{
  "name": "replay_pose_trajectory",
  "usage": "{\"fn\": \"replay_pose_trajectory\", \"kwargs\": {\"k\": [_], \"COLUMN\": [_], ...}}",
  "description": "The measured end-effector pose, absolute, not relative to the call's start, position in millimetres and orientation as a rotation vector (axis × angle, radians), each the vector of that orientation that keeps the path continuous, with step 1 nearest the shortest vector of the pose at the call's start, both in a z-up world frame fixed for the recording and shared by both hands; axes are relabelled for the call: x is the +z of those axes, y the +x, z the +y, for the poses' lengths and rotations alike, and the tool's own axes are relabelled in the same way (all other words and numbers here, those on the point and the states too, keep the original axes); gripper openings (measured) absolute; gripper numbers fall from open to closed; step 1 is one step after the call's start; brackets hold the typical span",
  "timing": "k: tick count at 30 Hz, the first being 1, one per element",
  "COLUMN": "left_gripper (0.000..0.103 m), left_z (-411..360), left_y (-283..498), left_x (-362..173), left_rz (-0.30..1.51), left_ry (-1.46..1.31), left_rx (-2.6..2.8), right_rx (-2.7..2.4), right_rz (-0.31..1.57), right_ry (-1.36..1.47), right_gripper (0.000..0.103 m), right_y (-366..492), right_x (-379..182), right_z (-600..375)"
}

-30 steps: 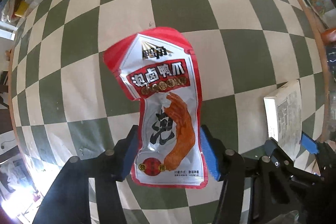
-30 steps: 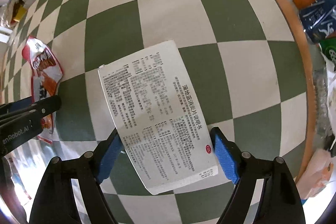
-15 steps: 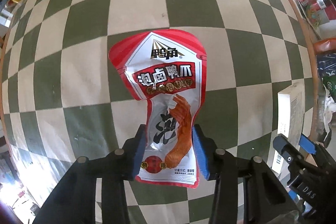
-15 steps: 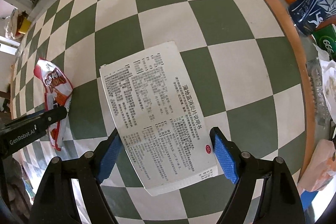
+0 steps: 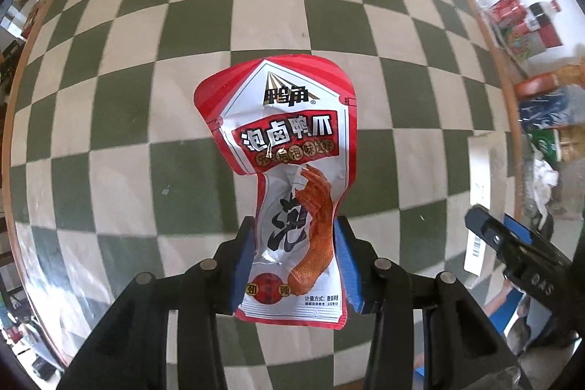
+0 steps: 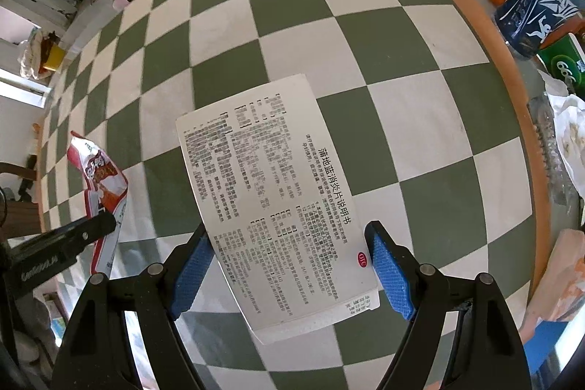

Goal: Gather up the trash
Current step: 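Lift the red wrapper and leaflet and carry both over the bin, then open both tools over the bin, dropping wrapper and leaflet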

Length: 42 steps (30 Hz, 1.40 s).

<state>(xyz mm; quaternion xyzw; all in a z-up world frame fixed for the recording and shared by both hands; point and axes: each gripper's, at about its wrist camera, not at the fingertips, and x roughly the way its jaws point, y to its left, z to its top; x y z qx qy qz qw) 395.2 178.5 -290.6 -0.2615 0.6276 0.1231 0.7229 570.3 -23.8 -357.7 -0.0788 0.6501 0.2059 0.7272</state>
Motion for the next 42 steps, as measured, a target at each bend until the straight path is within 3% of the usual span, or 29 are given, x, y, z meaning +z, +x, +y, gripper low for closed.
{"fn": "replay_pose_trajectory", "kwargs": {"k": [10,18,23,29,35,39,42], "left_gripper": [0.039,0.039,0.039,0.039,0.039,0.046,0.059], "left_z": [148,123,104,87,96,110,121], "left_y": [293,159,64,-11,-21,-15,-10], "left_x": [-234,-236,-267,-347,-475,-574,-641], "left_rz": [1.245,1.180,1.244,1.396,1.481,1.514,1.549], "left_ry": [-0.617,-0.625,-0.654,-0.745,-0.827,-0.898,-0.909], "left_rx": [0.240,0.188,0.178,0.197,0.275,0.292,0.331], "right_rx": [0.524,0.548,0.522,0.489,0.468,0.465,0.474], "right_rz": [1.345,1.268,1.321,1.513,1.649,1.726,1.767], "right_ry": [-0.157,-0.114,-0.076,-0.106,-0.136,-0.140,-0.143], "right_gripper": [0.083,0.083,0.082,0.082,0.082,0.082,0.082], "right_y": [485,323,209,113,84,86,93], "right_x": [-295,-265,-281,-357,-481,-592,-663], "right_z": [-25,-48,-79,-109,-112,-99,-85]}}
